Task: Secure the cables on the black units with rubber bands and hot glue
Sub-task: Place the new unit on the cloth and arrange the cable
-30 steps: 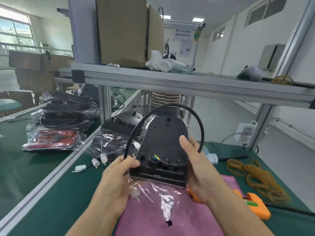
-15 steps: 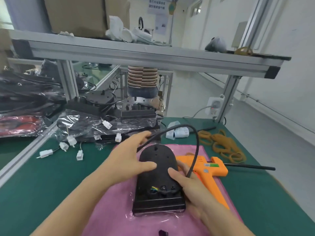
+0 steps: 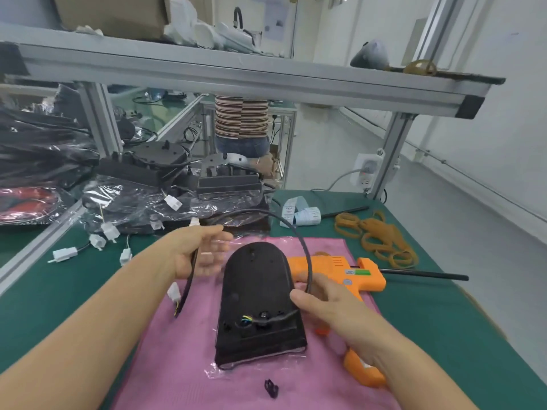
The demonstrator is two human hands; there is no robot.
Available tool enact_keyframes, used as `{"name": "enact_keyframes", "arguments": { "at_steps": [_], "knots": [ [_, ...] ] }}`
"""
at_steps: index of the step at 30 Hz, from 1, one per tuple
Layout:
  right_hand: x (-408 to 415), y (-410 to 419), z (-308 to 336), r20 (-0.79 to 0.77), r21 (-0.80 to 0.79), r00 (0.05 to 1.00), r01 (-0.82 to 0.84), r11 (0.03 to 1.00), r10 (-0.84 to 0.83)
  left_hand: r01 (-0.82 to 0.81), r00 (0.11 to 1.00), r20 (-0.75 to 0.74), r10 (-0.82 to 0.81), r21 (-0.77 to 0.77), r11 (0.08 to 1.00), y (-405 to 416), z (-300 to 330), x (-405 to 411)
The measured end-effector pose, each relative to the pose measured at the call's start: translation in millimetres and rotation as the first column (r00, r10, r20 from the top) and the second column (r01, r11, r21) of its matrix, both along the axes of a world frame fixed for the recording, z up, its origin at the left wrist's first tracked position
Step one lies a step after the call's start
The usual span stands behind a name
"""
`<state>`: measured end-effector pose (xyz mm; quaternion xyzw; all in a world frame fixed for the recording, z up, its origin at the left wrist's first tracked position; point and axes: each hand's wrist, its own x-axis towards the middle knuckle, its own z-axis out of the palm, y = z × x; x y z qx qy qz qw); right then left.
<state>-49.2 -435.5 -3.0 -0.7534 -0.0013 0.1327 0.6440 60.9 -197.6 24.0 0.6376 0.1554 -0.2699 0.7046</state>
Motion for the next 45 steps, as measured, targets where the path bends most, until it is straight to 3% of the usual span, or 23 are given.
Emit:
{"name": "enact_keyframes", "arguments": {
  "at_steps": [3,7,9,11,13,15,17,20,23,25,28,30,33,38,41,43,45],
  "knots": [
    [-0.5,9.1,-4.1,-0.08,0.165,0.996,-0.03,0.986,0.044,0.03,0.999,-0.011,-0.03,-0.005,1.0,10.9,-7.8,-2.1],
    [3.0,15.2,-15.4,-0.136,0.219,0.989,-0.026,0.975,0.057,-0.047,0.999,-0.013,0.047,-0.062,0.997,24.5,-8.6,-4.4],
    [6.3,18.5,-17.4,-0.053,0.069,0.998,-0.03,0.997,0.034,-0.114,0.988,0.113,0.108,0.043,0.993,25.2,-16.9,-5.8],
    [15.0,19.1,-18.2,0.155,-0.344,0.988,0.04,0.938,0.015,-0.199,0.91,0.409,0.07,0.282,0.939,24.2,-23.7,-7.8],
    [25.3,22.5,-17.5,0.276,-0.586,0.96,0.123,0.801,0.054,-0.235,0.789,0.591,-0.167,0.543,0.806,21.3,-21.3,-10.0],
    [31.9,29.0,-15.1,0.295,-0.678,0.953,0.162,0.717,0.063,-0.295,0.701,0.565,-0.436,0.786,0.544,18.1,-14.9,-12.2],
    [33.0,35.6,-14.5,0.315,-0.752,0.947,0.204,0.626,0.069,-0.43,0.607,0.53,-0.592,0.846,0.316,13.9,-7.3,-15.4],
    [32.0,40.7,-15.2,0.38,-0.773,0.921,0.265,0.576,0.086,-0.483,0.519,0.438,-0.734,0.859,0.171,7.1,1.4,-13.3],
    [32.4,41.5,-17.3,0.384,-0.785,0.916,0.257,0.563,0.117,-0.367,0.556,0.297,-0.777,0.926,0.091,-0.8,6.4,-8.4],
    [34.3,43.0,-18.1,0.377,-0.794,0.916,0.243,0.558,0.138,-0.388,0.542,0.275,-0.794,0.92,0.054,-4.0,4.8,-5.9],
    [38.3,46.3,-17.7,0.386,-0.775,0.912,0.239,0.586,0.139,-0.367,0.514,0.307,-0.801,0.923,0.118,-2.8,-3.8,-5.0],
    [40.8,45.1,-17.1,0.367,-0.648,0.929,0.221,0.729,0.045,-0.301,0.503,0.284,-0.816,0.943,0.142,1.1,-9.8,-7.3],
    [35.4,37.0,-18.4,0.275,-0.376,0.961,0.146,0.915,-0.04,-0.349,0.527,0.25,-0.812,0.935,0.062,10.6,-16.2,-10.2],
    [13.3,22.5,-21.2,0.193,-0.123,0.968,-0.14,0.982,0.162,-0.376,0.622,0.248,-0.743,0.927,-0.005,4.9,-31.1,-11.8],
    [11.2,18.9,-17.0,0.207,-0.124,0.955,-0.19,0.974,0.213,-0.351,0.655,0.303,-0.692,0.933,0.076,-0.3,-36.5,-14.8],
    [14.3,22.7,-14.8,0.241,-0.153,0.957,-0.128,0.98,0.163,-0.324,0.667,0.342,-0.662,0.933,0.155,0.0,-36.7,-17.5],
    [16.5,30.2,-13.4,0.312,-0.279,0.943,-0.028,0.96,0.119,-0.328,0.68,0.365,-0.637,0.927,0.181,-0.6,-35.2,-20.6]
  ]
}}
